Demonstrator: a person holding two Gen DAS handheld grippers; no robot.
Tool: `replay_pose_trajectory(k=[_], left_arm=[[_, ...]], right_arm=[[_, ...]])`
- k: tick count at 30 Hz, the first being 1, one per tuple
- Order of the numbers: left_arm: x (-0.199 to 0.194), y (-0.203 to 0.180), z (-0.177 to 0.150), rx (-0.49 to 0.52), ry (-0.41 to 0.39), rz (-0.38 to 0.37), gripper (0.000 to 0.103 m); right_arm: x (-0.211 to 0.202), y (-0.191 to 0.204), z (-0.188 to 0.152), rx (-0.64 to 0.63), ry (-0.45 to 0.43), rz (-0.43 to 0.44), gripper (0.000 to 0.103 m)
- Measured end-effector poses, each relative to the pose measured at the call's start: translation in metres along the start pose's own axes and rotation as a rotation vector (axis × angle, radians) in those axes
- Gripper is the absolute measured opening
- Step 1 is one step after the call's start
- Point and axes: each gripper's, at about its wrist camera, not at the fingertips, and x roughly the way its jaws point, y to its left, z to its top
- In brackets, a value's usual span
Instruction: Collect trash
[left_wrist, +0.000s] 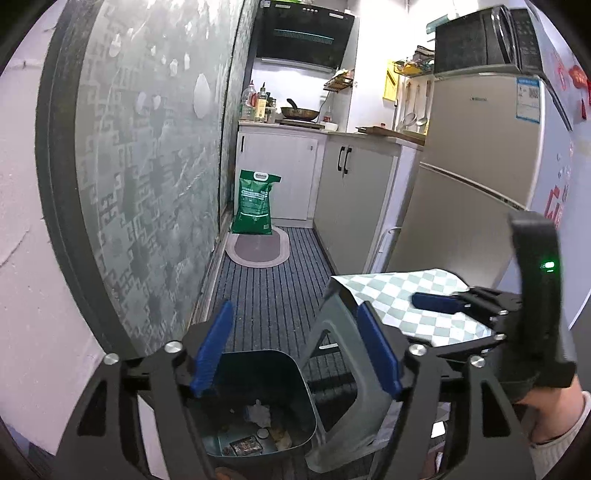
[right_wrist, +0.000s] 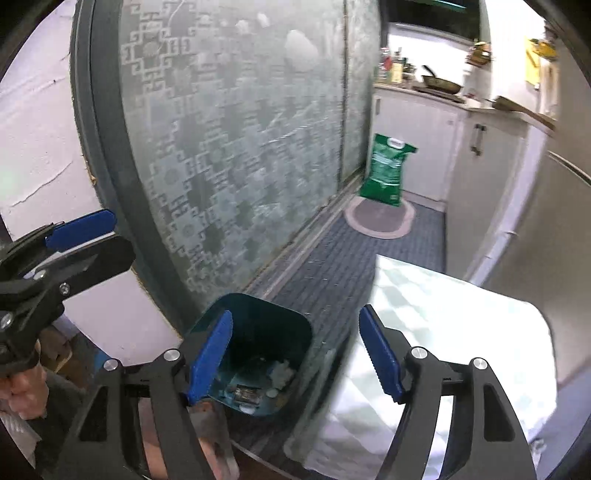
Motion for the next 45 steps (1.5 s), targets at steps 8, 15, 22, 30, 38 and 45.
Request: replay_pose_trajectory(k=[8,15,22,30,38,45], left_arm=[[0.027,-0.015,-0.031,0.035,0.050,0.015,0.095],[0.041,-0.030,-0.052,0.060,0.080,0.130,0.099],[0.041,-0.029,-0.068,0.041,0.105,0.134,0.099],[0.042,-0.030,-0.070,0.021,0.108,0.119,0.099],[0.041,-0.031,-0.070,0.014,0.110,0.116,0.099],[0.041,-0.031,-0.072,0.006,0.114,0.113,0.100]], right_arm=[[-0.038,-0.044,-0.048,0.063,-0.036,-0.048,0.096],[-0.059,-0.058,-0.077,0.092,-0.057,-0.062,0.099],[-0.061,-0.060,-0.089,0.077,-0.054,-0.050,0.099],[-0.055,-0.056,-0.092,0.074,-0.053,-0.023,0.099],[-0.051,-0.049,-0.091,0.059,-0.054,-0.005,0.099],[-0.050,-0.048,-0.091,0.058,-0.051,-0.007,0.099]])
